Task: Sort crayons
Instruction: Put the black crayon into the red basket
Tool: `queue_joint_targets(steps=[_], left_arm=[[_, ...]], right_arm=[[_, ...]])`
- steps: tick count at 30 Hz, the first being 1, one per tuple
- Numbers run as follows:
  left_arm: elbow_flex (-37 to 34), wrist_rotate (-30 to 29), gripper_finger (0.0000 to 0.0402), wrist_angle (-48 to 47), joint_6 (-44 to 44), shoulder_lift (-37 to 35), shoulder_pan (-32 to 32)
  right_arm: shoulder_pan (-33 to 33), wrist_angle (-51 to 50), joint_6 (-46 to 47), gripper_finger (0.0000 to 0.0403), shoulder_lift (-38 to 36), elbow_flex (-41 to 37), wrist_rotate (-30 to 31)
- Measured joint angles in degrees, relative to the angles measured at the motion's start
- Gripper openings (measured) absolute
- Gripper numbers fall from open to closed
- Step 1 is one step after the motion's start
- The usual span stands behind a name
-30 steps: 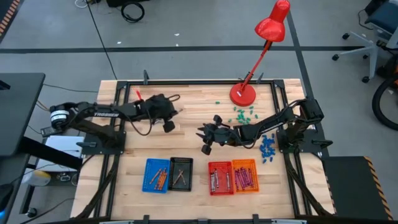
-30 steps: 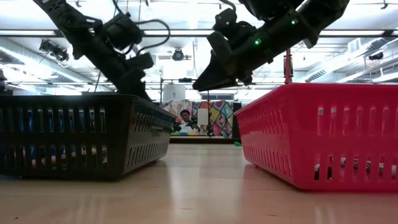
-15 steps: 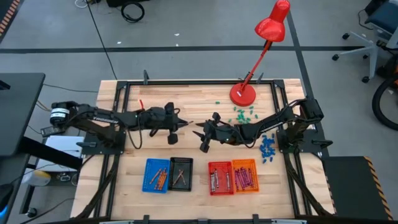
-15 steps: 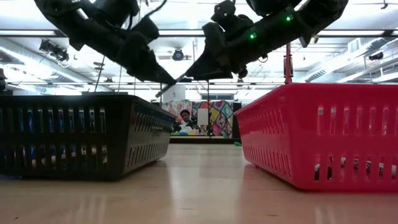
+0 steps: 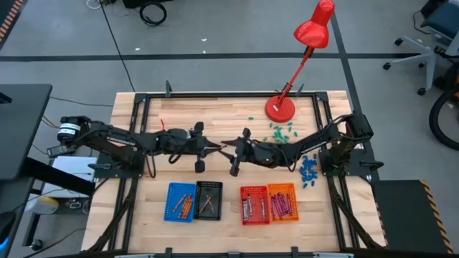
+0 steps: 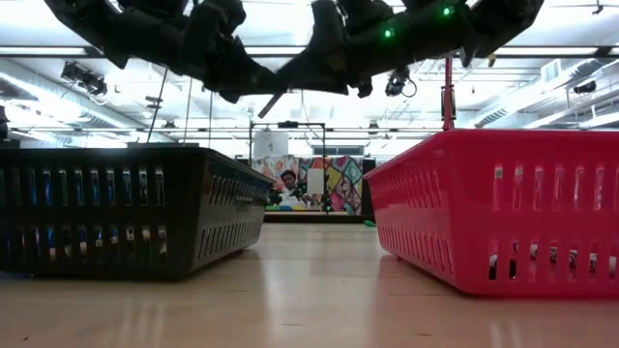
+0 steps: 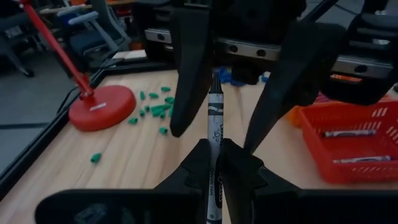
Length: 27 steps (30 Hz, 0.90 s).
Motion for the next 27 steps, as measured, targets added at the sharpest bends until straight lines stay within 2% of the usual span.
queue_joint_targets(steps=[6, 13, 20, 27], left_arm=[[0.03, 0.17, 0.0034, 1.99, -0.02, 0.00, 0.00], [0.03, 0.12, 0.0034, 5.15, 0.15, 0.02, -1.08], [0.03, -0.01, 0.0034, 5.48, 1.85, 0.02, -2.64], [0.03, 0.17, 0.0034, 7.80, 7.87, 0.04, -4.97]], right_arm=[[1.20, 4.92, -3.74, 0.0176, 0.00, 0.00, 0.33], [1.20, 6.21, -3.93, 0.0172, 0.00, 0.00, 0.32], [1.29, 8.66, -5.59, 0.0136, 0.00, 0.00, -0.48], [1.95, 10.74, -7.88, 0.0093, 0.00, 0.00, -4.21]])
